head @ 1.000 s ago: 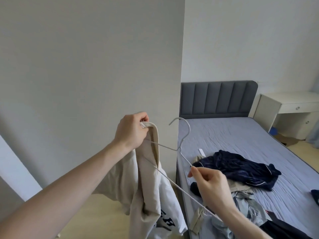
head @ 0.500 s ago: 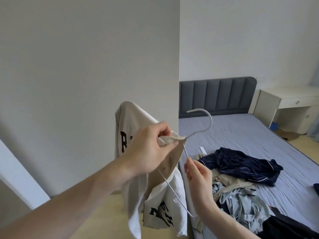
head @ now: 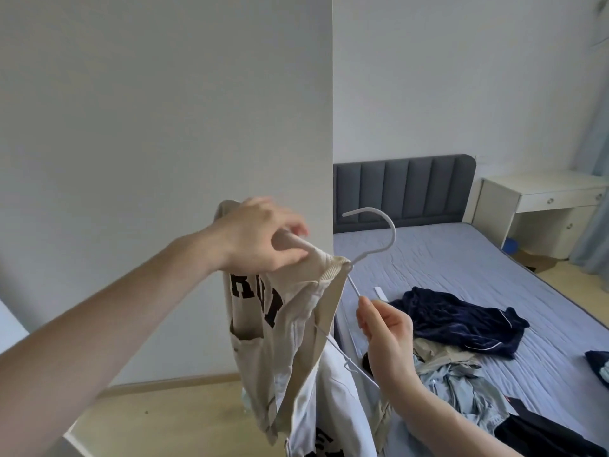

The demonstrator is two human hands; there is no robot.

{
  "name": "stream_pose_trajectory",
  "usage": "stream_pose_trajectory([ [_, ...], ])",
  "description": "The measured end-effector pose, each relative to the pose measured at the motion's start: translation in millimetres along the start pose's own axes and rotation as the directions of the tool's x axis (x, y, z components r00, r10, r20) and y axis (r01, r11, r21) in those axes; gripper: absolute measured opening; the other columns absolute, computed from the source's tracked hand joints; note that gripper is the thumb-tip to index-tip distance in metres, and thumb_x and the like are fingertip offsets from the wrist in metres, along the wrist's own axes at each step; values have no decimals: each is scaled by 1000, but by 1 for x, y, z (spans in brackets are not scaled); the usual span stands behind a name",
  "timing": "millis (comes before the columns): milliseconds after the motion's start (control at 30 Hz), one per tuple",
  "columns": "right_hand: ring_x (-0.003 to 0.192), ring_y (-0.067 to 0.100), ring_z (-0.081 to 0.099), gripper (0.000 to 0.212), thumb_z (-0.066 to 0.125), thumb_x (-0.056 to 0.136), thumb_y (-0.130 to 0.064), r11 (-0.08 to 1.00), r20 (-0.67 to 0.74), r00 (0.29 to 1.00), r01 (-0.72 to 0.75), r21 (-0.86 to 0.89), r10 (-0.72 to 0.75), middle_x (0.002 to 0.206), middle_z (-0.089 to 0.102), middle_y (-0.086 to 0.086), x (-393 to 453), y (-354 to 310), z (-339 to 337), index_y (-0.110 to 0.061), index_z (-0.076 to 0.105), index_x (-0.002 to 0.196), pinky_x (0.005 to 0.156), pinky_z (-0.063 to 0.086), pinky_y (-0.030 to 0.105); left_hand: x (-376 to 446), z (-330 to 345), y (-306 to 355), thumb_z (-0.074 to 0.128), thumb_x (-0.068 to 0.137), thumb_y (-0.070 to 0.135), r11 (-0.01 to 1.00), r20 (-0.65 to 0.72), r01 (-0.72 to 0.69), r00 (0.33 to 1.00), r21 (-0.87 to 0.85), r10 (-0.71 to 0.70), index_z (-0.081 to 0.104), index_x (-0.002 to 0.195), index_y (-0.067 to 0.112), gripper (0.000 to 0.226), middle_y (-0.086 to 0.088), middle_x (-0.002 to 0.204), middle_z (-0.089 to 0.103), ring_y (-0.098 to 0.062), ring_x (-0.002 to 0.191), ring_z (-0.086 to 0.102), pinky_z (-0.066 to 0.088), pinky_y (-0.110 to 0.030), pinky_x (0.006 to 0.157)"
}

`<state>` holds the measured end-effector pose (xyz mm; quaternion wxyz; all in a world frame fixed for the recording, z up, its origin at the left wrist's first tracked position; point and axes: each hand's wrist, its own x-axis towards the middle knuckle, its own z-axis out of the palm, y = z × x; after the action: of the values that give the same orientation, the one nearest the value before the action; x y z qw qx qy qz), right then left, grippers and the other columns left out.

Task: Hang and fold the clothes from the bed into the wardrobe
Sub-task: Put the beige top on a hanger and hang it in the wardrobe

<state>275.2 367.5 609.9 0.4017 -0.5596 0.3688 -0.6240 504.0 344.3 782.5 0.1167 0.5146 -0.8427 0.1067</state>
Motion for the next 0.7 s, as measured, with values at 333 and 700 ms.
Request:
stream_pose_trajectory([
  [333,87,15,61,27,68,93,-6,934,-200,935,238,-265,-294,97,62,-6,-5,-7,-47,-32,65,101,78,48,20,21,50,-26,43,96,58,993,-243,-117,964,-32,106,40,64,33,41,18,57,43,-10,58,41,27,-23,53],
  [700,88,4,68,18,74,88,-34,878,151,886,-386,-284,438,99,73,-17,-25,66,4,-33,69,105,80,57,19,21,36,-38,47,97,58,1000,-418,19,908,-16,-24,47,63,19,51,6,52,45,-10,51,44,29,-22,50],
])
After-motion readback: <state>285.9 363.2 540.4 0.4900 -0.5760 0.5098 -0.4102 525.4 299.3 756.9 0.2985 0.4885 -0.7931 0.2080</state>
